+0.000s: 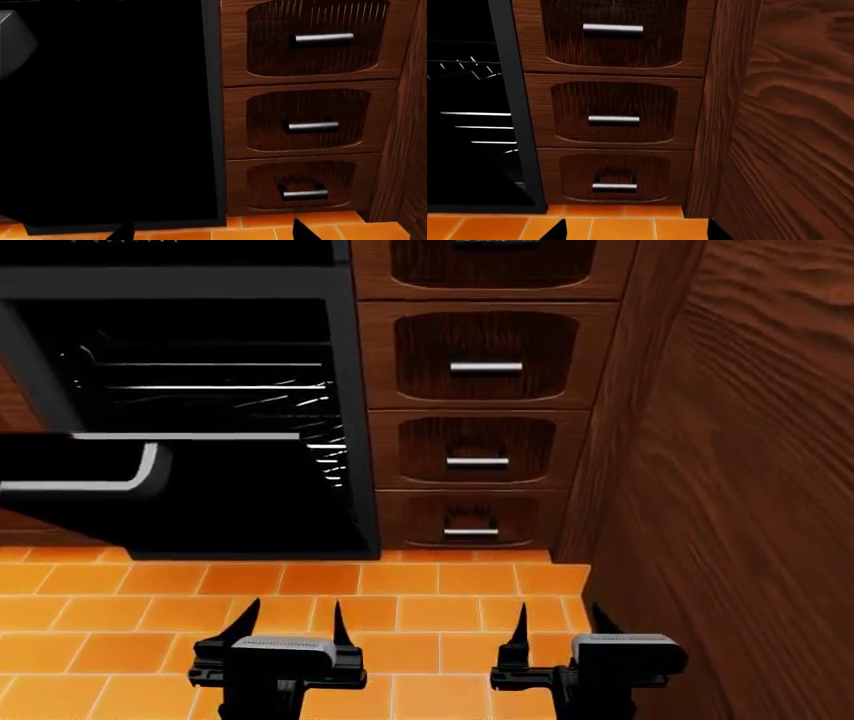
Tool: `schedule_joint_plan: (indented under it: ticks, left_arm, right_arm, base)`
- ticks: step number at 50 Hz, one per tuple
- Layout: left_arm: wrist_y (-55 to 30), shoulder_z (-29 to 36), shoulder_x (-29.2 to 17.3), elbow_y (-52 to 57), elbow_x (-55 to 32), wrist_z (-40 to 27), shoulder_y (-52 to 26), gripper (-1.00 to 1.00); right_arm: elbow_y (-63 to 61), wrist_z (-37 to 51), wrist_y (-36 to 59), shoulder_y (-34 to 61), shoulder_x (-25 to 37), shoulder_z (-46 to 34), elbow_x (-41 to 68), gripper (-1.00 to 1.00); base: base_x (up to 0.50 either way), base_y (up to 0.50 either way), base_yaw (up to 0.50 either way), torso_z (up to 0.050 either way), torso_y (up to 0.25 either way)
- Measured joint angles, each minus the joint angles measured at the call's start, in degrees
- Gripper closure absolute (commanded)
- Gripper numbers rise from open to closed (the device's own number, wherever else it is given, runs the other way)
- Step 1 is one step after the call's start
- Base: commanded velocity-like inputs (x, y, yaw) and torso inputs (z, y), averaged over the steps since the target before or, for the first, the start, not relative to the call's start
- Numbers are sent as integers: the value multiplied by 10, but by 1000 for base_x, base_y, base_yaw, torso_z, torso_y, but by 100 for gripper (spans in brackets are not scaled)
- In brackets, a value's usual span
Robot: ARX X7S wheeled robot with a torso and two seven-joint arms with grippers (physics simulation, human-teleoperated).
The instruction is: Close the dishwasher door
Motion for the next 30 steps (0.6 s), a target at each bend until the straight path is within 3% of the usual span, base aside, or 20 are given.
schedule_joint_plan:
  ticks: [30]
  left_arm:
    - [2, 6, -6, -1, -7, -9, -2, -100]
  right_arm:
    - [0, 13, -3, 1, 5, -5, 6, -100]
  base:
    - [0, 0, 0, -50, 0]
